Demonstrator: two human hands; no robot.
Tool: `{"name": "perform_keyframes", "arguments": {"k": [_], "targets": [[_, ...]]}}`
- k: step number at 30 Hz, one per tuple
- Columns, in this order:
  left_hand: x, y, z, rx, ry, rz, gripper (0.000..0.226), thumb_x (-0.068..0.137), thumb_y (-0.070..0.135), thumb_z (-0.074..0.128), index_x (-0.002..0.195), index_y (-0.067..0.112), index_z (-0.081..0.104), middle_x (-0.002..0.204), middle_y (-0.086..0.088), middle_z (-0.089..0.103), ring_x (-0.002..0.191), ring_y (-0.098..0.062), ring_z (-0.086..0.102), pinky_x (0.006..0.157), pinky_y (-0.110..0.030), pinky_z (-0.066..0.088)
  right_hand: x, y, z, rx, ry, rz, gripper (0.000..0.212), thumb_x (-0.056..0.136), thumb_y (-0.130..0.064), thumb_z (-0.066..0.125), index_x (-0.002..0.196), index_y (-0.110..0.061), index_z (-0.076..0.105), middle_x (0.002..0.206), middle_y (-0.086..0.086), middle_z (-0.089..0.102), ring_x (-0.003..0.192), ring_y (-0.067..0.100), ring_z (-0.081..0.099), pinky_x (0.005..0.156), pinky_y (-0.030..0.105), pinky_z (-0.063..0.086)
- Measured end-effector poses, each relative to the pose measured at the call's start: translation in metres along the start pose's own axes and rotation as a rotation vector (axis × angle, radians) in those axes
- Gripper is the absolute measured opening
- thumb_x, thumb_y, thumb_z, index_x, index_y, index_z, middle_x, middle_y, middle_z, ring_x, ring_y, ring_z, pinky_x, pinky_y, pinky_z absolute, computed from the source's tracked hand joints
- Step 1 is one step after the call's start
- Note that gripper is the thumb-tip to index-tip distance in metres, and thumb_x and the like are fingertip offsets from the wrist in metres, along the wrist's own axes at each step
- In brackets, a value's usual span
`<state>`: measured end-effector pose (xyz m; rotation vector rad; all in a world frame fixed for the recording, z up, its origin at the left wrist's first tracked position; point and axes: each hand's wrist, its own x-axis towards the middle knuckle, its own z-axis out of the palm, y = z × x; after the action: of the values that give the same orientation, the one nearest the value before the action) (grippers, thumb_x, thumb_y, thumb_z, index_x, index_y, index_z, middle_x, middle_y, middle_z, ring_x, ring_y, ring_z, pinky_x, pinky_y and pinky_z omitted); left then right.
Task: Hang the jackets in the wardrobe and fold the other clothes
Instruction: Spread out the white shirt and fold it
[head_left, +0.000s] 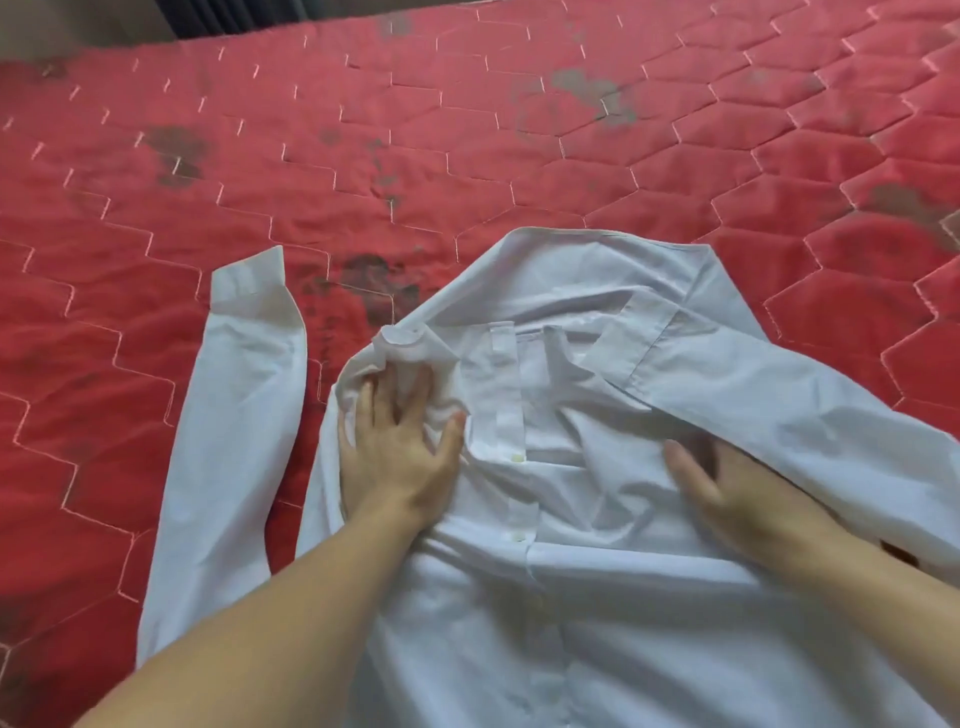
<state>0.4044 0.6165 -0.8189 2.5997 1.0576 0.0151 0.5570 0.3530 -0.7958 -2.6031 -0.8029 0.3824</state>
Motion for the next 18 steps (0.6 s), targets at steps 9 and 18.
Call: {"name": "perform_keyframes", "arguments": {"k": [9, 18], "targets": [[0.0, -0.001, -0.002, -0.012, -0.049, -0.033, 0.076, 0.077, 0.074, 0.001, 0.15, 0.052, -0.001, 0.162, 0.013, -0.013, 0.148, -0.01, -0.014, 0.119, -0.042, -0.001, 0.094, -0.051, 0.006, 0.135, 0.116, -0.109, 0.018, 0.097, -0.02, 0.052, 0.108, -0.009, 0.061, 0.107, 0.0, 0.052, 0.106, 0.022, 0.052, 0.096, 0.019, 0.03], [0.0, 0.003, -0.008, -0.058, -0.066, -0.05, 0.079, 0.072, 0.075, -0.004, 0.148, 0.052, -0.006, 0.162, 0.013, -0.012, 0.148, -0.012, -0.015, 0.118, -0.042, 0.003, 0.108, -0.064, -0.022, -0.126, 0.361, 0.158, 0.041, 0.081, -0.043, 0.05, 0.112, -0.017, 0.062, 0.121, 0.013, 0.053, 0.116, 0.037, 0.047, 0.097, 0.048, 0.035]]}}
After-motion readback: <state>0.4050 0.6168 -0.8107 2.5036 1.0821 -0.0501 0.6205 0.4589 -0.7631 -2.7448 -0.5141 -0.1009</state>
